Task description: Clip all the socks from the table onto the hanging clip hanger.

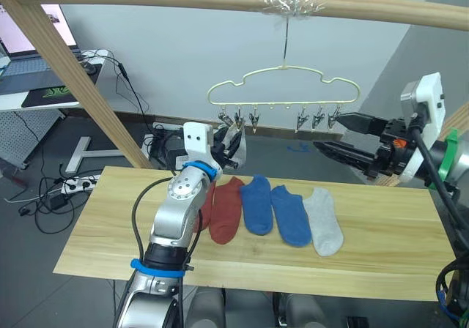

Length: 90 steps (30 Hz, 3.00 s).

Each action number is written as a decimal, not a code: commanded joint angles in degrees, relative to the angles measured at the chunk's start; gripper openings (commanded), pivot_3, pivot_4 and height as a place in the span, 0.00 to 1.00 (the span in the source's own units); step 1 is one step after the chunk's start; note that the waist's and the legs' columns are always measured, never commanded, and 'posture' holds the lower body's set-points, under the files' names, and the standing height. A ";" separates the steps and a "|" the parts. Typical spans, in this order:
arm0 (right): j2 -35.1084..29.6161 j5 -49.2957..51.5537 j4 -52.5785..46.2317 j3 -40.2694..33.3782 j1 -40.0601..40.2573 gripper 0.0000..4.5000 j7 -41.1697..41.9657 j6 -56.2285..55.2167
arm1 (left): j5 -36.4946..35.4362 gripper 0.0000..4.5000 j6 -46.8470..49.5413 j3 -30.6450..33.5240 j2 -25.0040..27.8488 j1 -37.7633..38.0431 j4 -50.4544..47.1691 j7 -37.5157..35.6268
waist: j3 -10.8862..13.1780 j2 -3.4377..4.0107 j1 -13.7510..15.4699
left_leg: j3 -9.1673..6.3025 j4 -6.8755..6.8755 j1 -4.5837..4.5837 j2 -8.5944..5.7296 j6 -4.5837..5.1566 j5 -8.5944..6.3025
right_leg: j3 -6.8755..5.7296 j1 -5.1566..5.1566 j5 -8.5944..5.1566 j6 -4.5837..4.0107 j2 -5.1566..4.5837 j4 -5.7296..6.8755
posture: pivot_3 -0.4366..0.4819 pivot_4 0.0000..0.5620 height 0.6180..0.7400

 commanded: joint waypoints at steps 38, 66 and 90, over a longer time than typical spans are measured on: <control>-17.49 19.28 -2.40 -2.39 16.00 0.89 -10.78 -16.02 | 3.01 0.40 -9.80 2.40 -2.39 -10.04 11.62 3.46 | 0.01 -0.01 -1.50 | 0.02 0.09 0.01 -0.01 0.01 0.01 | 0.07 0.05 0.04 0.08 0.02 0.01 | 0.42 0.37 1.00; -13.54 -13.21 10.20 28.98 13.13 0.93 -12.88 -15.71 | -3.23 0.02 -3.82 7.03 -2.26 -11.76 8.30 0.38 | 0.00 -0.01 -1.58 | 0.02 0.21 0.00 0.00 0.00 0.02 | 0.08 0.05 0.07 0.14 0.03 0.01 | 0.48 0.34 1.00; 9.21 -51.06 50.95 46.74 -0.06 0.99 0.10 -24.17 | -9.21 0.02 5.01 9.93 -3.24 -14.51 5.93 1.41 | 0.00 0.01 -1.38 | -0.01 0.71 -0.16 0.00 0.02 0.00 | 0.09 0.04 0.26 0.28 0.03 0.10 | 0.53 0.34 1.00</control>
